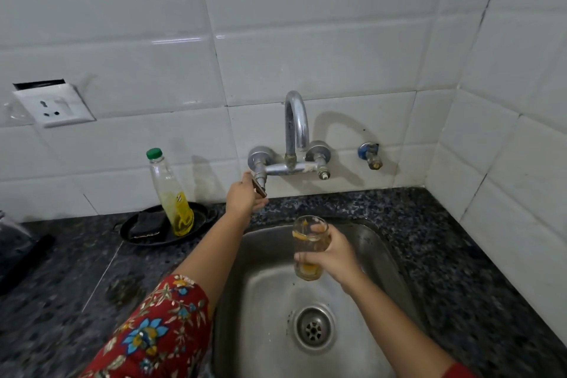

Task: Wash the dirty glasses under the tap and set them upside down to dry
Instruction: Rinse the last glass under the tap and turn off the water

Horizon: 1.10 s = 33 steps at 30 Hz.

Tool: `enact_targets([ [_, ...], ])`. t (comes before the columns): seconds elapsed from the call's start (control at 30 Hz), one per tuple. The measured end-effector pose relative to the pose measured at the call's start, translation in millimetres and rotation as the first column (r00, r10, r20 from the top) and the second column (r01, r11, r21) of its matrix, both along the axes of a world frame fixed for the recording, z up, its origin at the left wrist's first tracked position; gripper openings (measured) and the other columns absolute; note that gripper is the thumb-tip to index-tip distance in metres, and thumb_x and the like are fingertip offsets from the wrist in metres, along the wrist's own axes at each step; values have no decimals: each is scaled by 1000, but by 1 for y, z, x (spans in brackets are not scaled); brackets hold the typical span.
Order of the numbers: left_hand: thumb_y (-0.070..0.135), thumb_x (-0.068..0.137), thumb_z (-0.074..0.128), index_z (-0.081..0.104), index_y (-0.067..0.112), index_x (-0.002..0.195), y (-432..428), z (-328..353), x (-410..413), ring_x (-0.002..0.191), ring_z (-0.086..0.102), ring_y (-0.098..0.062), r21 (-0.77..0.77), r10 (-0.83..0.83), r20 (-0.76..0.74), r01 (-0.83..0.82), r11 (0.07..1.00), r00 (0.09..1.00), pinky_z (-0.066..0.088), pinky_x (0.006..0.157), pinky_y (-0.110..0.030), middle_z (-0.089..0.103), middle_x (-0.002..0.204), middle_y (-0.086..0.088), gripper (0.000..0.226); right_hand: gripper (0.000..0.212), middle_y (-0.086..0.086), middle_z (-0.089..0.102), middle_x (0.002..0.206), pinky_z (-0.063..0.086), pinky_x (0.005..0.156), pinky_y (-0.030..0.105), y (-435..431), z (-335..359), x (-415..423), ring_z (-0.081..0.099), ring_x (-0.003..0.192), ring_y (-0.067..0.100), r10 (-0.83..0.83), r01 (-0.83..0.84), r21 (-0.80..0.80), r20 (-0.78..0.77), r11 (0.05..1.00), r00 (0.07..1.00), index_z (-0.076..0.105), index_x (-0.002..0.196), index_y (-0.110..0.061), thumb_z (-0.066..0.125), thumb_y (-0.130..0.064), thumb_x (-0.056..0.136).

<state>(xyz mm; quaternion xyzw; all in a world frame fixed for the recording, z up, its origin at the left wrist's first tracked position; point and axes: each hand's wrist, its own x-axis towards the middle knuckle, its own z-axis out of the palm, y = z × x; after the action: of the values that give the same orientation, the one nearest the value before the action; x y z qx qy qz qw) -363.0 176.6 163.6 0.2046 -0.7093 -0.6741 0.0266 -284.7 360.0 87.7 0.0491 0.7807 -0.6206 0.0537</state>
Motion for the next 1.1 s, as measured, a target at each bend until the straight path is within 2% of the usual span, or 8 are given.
enact_targets([
  [0.27,32,106,26,49,2,107,0,6,-3,79,68,-32,-52,14,20,-13,999,1000,58,80,-40,65,103,-29,38,61,-6,71,99,55,87,37,-4,4,-4,67,93,12,42,-41,11,-42,999,998,60,101,-25,91,-22,49],
  [0.4,32,106,27,44,1,135,1,-8,13,110,61,-31,76,-59,-8,59,995,998,48,91,-34,60,123,-24,46,66,-5,70,103,54,90,38,-3,6,-3,66,97,13,57,-57,11,-60,998,997,60,105,-25,91,-23,47],
  [0.53,-5,86,56,30,15,150,0,-66,54,136,44,-26,29,-530,-96,534,845,843,43,101,-34,41,151,-10,71,67,-3,68,110,51,96,38,3,7,-3,64,104,15,114,-119,-21,-152,993,982,57,110,-25,90,-14,53],
  [0.63,-15,65,67,37,13,144,10,-82,62,120,58,-26,29,-770,-201,790,613,605,48,96,-42,57,133,-17,88,71,-1,61,119,48,100,35,1,11,-6,61,113,17,257,-275,-94,-166,957,952,44,121,-27,85,-10,65],
  [0.77,0,62,75,62,5,118,21,-81,49,103,66,-21,-104,-678,-307,685,721,668,52,92,-38,71,111,-12,58,77,-3,32,138,28,112,28,3,17,-7,32,131,10,327,-248,264,-315,932,891,24,142,-23,72,-28,81],
  [0.87,13,56,77,66,8,101,14,-86,44,91,67,-8,-189,-678,-296,654,732,673,52,83,-24,74,94,2,47,38,-4,46,132,22,114,37,20,31,-7,37,126,10,635,-230,712,-373,663,677,46,130,-25,53,-29,93],
  [1.0,10,62,84,64,7,103,17,-86,36,91,68,-8,-407,-695,-223,583,703,683,51,83,-19,71,98,-2,46,33,-1,56,135,8,115,62,24,45,-37,45,130,14,862,-240,971,139,-21,487,55,126,-24,42,-32,97],
  [1.1,10,67,82,61,21,97,39,-90,39,87,67,-9,-454,-463,-257,317,833,848,48,73,-9,68,90,7,38,20,11,65,115,33,108,49,-5,46,-51,56,111,27,767,-430,902,250,37,591,67,102,-11,51,-16,90],
])
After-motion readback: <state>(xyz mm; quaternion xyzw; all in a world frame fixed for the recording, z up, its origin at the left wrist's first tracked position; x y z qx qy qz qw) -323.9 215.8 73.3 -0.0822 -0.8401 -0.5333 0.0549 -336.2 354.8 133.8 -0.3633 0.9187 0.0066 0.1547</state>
